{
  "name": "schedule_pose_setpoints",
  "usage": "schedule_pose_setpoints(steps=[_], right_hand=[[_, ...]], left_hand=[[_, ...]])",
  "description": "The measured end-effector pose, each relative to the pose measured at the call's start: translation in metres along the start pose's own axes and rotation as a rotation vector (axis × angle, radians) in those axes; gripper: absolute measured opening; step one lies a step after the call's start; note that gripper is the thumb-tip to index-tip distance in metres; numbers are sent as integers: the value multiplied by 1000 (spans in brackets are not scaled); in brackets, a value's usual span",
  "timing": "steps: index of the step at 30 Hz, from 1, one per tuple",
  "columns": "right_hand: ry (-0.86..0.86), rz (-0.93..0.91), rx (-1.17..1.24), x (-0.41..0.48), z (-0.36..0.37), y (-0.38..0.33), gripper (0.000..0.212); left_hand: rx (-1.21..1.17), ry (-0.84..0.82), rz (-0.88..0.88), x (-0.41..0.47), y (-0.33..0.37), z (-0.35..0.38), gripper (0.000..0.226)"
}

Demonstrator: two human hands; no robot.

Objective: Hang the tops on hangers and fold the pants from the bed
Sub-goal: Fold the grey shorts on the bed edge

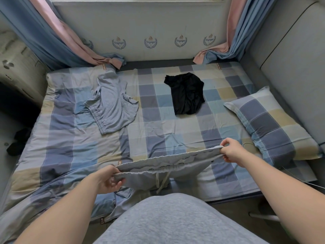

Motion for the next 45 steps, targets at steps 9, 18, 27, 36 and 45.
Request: schedule_pose_setpoints(steps=[9, 18, 27, 36, 45], right_hand=[[37, 121, 299, -5, -10, 7, 42], [76, 427, 707, -10, 5, 20, 25], [-67, 238, 878, -14, 9, -13, 10], [146, -228, 84, -4, -9, -31, 16], [237, -441, -426, -5, -22, -40, 19]], left_hand=[[-648, -26, 119, -8, 16, -7, 30], [-789, 162, 248, -18, 29, -3, 33], [-578, 7, 385, -42, 43, 24, 24], [368, 739, 782, -50, 55, 12, 12], [310, 731, 917, -64, 75, 1, 29]])
Point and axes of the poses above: each hand's wrist, its own x-axis towards the middle knuckle, its own z-axis out of the palm, y = z × x, the point moved 6 cm from there along x, towards the middle knuckle, and after that the axes turned 11 degrees about -z, right-handed, at the moved point
